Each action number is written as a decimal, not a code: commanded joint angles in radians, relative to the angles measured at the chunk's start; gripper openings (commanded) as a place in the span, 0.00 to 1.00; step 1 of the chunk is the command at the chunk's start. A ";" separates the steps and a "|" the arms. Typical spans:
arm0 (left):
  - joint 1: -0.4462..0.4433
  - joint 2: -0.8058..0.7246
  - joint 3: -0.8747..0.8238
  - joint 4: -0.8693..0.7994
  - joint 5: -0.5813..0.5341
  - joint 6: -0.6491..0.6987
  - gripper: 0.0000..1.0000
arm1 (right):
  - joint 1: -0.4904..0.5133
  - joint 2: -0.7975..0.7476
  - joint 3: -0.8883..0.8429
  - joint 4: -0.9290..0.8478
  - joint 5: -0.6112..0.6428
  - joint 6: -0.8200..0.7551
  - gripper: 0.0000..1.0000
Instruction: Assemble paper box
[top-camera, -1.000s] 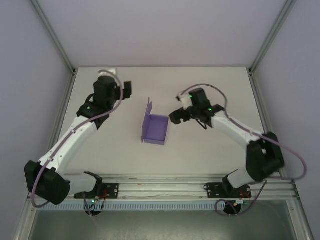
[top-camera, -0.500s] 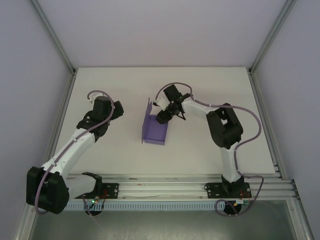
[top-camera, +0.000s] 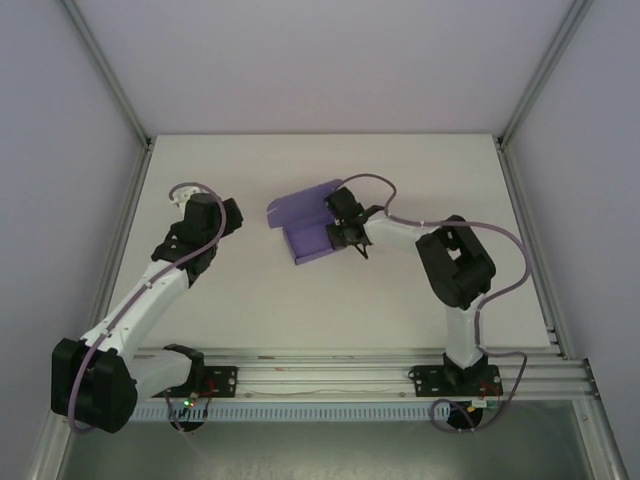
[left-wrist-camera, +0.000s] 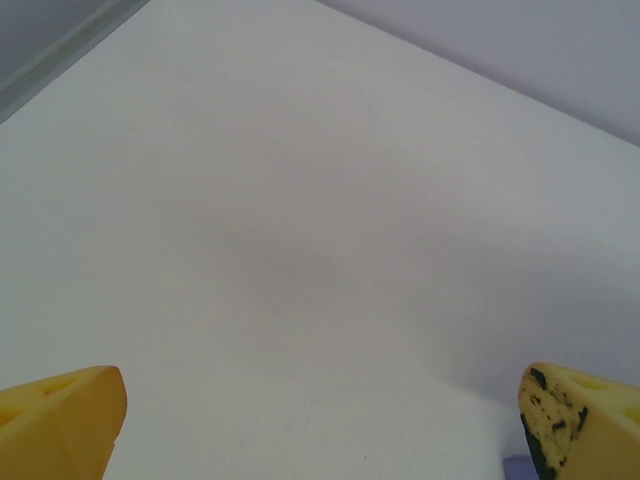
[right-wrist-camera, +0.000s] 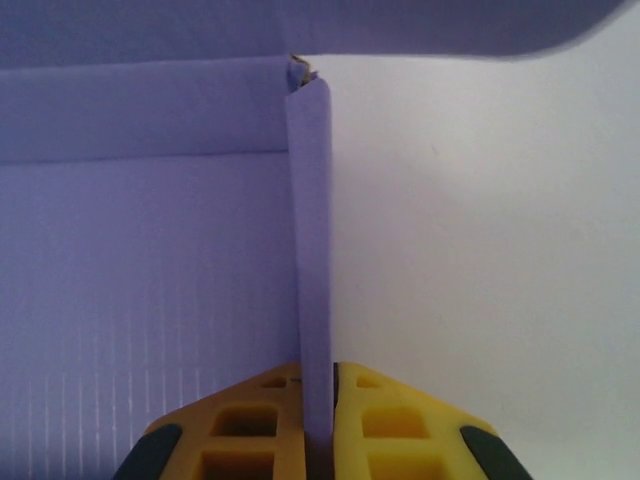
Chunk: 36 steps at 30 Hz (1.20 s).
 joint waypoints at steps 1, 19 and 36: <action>0.003 0.028 -0.024 0.173 0.097 0.095 1.00 | 0.063 -0.047 -0.027 -0.064 0.218 0.250 0.12; 0.004 0.079 0.004 0.270 0.407 0.515 1.00 | 0.030 -0.405 -0.221 0.195 0.062 -0.088 1.00; 0.005 0.429 0.460 -0.314 0.771 1.088 0.97 | -0.194 -0.072 0.409 -0.480 -0.399 -1.066 0.95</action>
